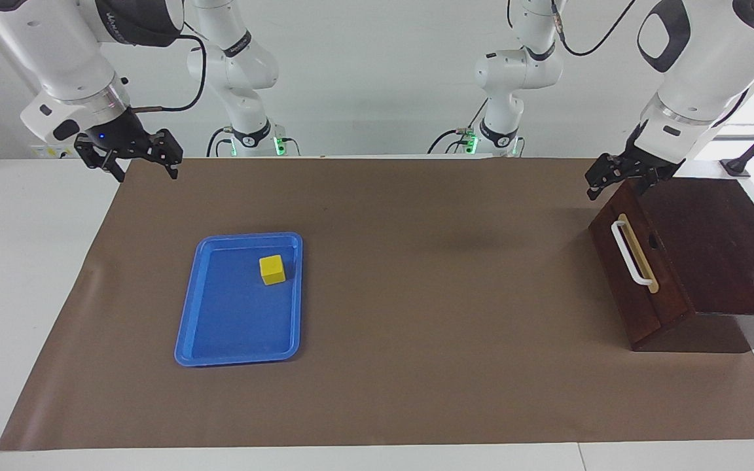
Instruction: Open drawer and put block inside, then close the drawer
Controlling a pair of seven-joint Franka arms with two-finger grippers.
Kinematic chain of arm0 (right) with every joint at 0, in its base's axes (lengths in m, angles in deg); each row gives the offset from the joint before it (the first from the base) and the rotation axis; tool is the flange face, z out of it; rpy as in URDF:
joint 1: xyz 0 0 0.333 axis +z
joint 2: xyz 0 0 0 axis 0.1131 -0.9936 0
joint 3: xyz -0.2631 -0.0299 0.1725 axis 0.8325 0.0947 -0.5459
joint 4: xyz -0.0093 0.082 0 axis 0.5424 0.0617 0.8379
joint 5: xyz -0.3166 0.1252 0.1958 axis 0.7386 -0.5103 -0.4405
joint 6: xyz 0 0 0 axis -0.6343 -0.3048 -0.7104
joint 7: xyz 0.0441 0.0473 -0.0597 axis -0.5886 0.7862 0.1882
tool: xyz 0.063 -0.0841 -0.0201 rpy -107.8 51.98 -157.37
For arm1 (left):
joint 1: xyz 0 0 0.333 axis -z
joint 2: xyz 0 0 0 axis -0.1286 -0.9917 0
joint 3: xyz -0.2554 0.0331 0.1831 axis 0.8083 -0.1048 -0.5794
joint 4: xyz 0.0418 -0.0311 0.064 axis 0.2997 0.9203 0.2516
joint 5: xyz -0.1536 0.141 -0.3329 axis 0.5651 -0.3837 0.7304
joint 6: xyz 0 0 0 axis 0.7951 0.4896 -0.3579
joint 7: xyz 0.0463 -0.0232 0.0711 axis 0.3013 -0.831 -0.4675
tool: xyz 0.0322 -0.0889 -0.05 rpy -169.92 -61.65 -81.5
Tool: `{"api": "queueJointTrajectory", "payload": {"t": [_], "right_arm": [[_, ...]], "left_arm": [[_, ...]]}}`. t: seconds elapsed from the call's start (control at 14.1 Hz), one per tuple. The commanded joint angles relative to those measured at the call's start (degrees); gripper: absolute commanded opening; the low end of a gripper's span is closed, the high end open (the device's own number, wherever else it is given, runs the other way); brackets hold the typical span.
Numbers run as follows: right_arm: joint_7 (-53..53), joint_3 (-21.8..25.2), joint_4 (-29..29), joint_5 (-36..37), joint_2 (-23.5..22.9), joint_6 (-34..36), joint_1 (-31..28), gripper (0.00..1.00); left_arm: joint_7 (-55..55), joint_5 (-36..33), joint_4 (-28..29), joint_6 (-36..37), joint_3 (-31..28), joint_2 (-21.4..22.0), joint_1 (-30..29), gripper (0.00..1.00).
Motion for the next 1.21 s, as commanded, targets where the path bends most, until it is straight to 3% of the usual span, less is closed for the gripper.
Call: {"api": "queueJointTrajectory", "payload": {"t": [0.0, 0.28, 0.43, 0.64, 1.14], "right_arm": [[-0.5, -0.7, -0.5, 0.5, 0.8, 0.7, -1.0, 1.0], [-0.5, -0.7, -0.5, 0.5, 0.8, 0.7, -1.0, 1.0], [-0.5, -0.7, -0.5, 0.5, 0.8, 0.7, -1.0, 1.0], [-0.5, -0.6, -0.5, 0.5, 0.8, 0.7, -1.0, 1.0], [3.8, -0.4, -4.0, 2.0, 2.6, -0.4, -1.1, 1.0]], "left_arm": [[0.9, 0.6, 1.6, -1.1, -0.4, 1.3, 0.0, 1.0], [0.9, 0.2, 2.7, -3.4, -0.4, 1.4, 0.0, 1.0], [2.1, -1.4, 8.8, -9.9, -0.4, 3.6, 0.5, 1.0], [2.3, -11.2, 18.2, -18.9, 0.0, 5.5, 1.6, 1.0], [2.1, -26.9, 26.3, -32.3, 0.0, -1.6, 0.5, 1.0]]}}
